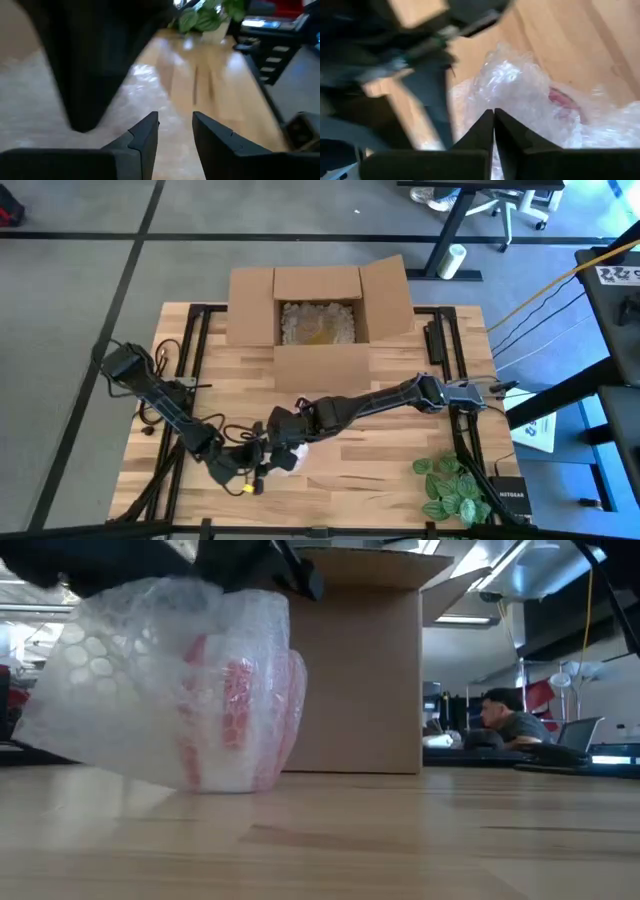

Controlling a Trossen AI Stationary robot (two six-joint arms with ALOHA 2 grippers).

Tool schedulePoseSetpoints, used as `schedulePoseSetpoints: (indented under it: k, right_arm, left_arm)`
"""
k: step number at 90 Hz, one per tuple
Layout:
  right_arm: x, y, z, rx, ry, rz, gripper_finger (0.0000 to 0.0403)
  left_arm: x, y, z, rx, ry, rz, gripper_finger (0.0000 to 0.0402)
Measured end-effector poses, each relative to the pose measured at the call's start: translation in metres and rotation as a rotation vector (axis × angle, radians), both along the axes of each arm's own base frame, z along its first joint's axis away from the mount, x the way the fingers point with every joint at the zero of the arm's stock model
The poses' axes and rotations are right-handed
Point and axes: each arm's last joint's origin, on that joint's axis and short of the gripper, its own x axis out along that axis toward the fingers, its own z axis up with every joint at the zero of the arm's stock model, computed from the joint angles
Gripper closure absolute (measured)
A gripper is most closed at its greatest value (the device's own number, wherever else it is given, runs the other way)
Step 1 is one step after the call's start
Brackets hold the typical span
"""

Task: Wrap mug
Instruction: Wrap the red mug using the bubble wrap

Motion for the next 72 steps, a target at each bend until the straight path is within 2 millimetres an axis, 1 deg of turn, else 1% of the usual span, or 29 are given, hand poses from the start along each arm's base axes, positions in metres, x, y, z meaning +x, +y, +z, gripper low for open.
schedulePoseSetpoints:
  k: [11, 20, 38, 49, 61, 72]
  right_arm:
    - [-0.002, -0.007, -0.004, -0.026, 0.043, -0.017, 0.0403]
    - [-0.003, -0.011, -0.013, -0.03, 0.087, -0.03, 0.0403]
    - [-0.005, -0.015, -0.038, 0.02, 0.174, -0.024, 0.0403]
    - [-0.002, -0.016, -0.054, 0.094, 0.17, -0.001, 0.0403]
    - [0.003, -0.021, -0.068, 0.187, 0.126, 0.002, 0.0403]
    - [0.006, -0.026, -0.076, 0.256, 0.111, -0.073, 0.0403]
  left_arm:
    - [-0.014, -0.005, 0.001, -0.039, 0.041, -0.017, 0.0296]
    - [-0.028, -0.012, 0.002, -0.089, 0.066, -0.026, 0.0296]
    - [-0.055, -0.022, -0.01, -0.158, 0.152, -0.002, 0.0296]
    - [-0.069, -0.023, -0.016, -0.186, 0.189, 0.042, 0.0296]
    - [-0.072, -0.02, -0.022, -0.205, 0.219, 0.087, 0.0296]
    - [-0.069, -0.02, -0.03, -0.192, 0.229, 0.106, 0.0296]
